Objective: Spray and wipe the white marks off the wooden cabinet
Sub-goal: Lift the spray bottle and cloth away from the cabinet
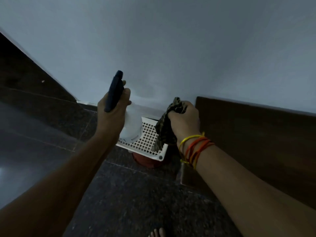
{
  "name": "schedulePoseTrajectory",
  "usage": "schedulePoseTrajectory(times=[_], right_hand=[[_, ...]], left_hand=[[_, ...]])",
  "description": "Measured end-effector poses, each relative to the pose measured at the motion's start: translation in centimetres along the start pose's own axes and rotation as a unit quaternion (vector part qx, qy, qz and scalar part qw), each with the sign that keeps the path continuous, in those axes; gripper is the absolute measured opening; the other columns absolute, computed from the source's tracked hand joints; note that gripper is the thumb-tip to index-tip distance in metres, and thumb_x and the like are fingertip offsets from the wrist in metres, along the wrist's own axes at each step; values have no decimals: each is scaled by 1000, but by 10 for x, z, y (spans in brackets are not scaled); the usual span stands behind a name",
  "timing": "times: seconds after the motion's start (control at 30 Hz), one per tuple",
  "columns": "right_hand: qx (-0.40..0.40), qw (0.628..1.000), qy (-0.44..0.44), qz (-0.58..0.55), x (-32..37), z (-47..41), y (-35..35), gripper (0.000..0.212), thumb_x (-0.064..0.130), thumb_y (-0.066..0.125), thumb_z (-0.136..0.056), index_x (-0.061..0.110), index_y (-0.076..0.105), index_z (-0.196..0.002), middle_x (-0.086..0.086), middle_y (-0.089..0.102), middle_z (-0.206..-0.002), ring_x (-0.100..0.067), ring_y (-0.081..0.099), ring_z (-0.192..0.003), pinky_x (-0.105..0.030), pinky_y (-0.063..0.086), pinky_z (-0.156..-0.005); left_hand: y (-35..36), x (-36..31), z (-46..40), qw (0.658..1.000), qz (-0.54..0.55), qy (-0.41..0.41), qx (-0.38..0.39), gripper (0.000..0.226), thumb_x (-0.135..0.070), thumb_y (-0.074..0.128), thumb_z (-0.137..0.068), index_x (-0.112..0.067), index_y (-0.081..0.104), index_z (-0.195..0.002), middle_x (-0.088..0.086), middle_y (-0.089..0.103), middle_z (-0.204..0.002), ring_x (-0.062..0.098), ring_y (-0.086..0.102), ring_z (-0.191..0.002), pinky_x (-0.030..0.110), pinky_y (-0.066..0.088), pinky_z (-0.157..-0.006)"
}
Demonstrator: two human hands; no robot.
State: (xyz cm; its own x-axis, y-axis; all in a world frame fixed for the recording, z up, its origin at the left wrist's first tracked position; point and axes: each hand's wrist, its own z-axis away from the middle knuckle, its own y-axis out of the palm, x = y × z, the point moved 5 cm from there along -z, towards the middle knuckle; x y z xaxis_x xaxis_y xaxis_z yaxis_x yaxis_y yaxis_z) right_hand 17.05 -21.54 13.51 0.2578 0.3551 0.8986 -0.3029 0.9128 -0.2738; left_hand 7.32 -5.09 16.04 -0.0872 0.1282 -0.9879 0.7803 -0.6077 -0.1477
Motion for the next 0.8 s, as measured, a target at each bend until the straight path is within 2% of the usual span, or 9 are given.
schedulePoseTrajectory(times=[0.1, 0.2, 0.3, 0.37, 0.47, 0.53, 0.67, 0.77, 0.8], right_hand=[[-6, 999, 14, 37, -19, -21, 51, 10, 6, 57, -85, 13, 58, -93, -3, 56, -79, -24, 54, -81, -27, 39, -70], [-14, 995, 56, 80, -51, -40, 90, 16, 8, 57, -85, 11, 61, -100, -9, 62, -94, -28, 58, -91, -25, 39, -72], [-29, 987, 98, 127, -82, -56, 114, 24, 9, 58, -85, 15, 62, -107, -12, 64, -109, -31, 59, -102, -24, 40, -76], [-26, 981, 120, 148, -100, -65, 125, 29, 8, 59, -86, 16, 61, -113, -12, 63, -113, -31, 58, -106, -23, 40, -78], [-22, 973, 135, 187, -120, -74, 140, 33, 7, 60, -85, 15, 60, -117, -12, 62, -118, -32, 57, -111, -28, 45, -89], [-17, 968, 129, 213, -130, -81, 150, 36, 7, 60, -84, 14, 59, -119, -13, 61, -120, -32, 55, -114, -31, 44, -96], [32, 958, 162, 234, -151, -89, 165, 43, 9, 59, -85, 10, 54, -128, -13, 57, -129, -31, 51, -121, -35, 40, -105], [77, 948, 170, 256, -162, -91, 169, 49, 10, 55, -88, 8, 46, -136, -15, 48, -139, -31, 43, -130, -31, 33, -109], [82, 949, 174, 251, -163, -89, 169, 54, 10, 55, -89, 9, 41, -140, -15, 43, -144, -30, 38, -133, -31, 30, -111]], left_hand=[[-14, 44, -30, 1000, 1, -13, 22, 24, -26, 59, -97, -34, 59, -119, -16, 64, -92, 10, 62, -88, 14, 49, -74], [-21, 90, -55, 999, 1, -35, 40, 24, -25, 58, -97, -35, 59, -118, -9, 62, -88, 9, 57, -81, 5, 44, -64], [-22, 131, -72, 996, 1, -46, 82, 18, -23, 58, -97, -39, 61, -105, 10, 58, -83, 18, 52, -76, 7, 42, -61], [-22, 156, -79, 993, 5, -54, 100, 19, -25, 61, -96, -44, 61, -100, 10, 59, -86, 17, 54, -77, 14, 46, -68], [-21, 184, -89, 993, 2, -54, 104, 20, -36, 61, -90, -53, 62, -99, -10, 64, -95, 6, 60, -88, 26, 49, -83], [-20, 196, -92, 993, 0, -54, 108, 16, -39, 59, -89, -49, 59, -101, -10, 62, -93, 4, 59, -84, 25, 48, -79], [-17, 211, -92, 991, 2, -53, 127, 14, -38, 57, -90, -38, 59, -103, 7, 54, -81, 7, 51, -70, 23, 44, -66], [-17, 219, -91, 987, -14, -46, 152, 40, -46, 58, -87, -12, 60, -108, 5, 52, -77, 11, 50, -68, 23, 43, -63], [-19, 220, -90, 986, -29, -38, 159, 49, -49, 57, -86, -9, 59, -114, 3, 54, -80, 12, 52, -70, 24, 43, -65]])
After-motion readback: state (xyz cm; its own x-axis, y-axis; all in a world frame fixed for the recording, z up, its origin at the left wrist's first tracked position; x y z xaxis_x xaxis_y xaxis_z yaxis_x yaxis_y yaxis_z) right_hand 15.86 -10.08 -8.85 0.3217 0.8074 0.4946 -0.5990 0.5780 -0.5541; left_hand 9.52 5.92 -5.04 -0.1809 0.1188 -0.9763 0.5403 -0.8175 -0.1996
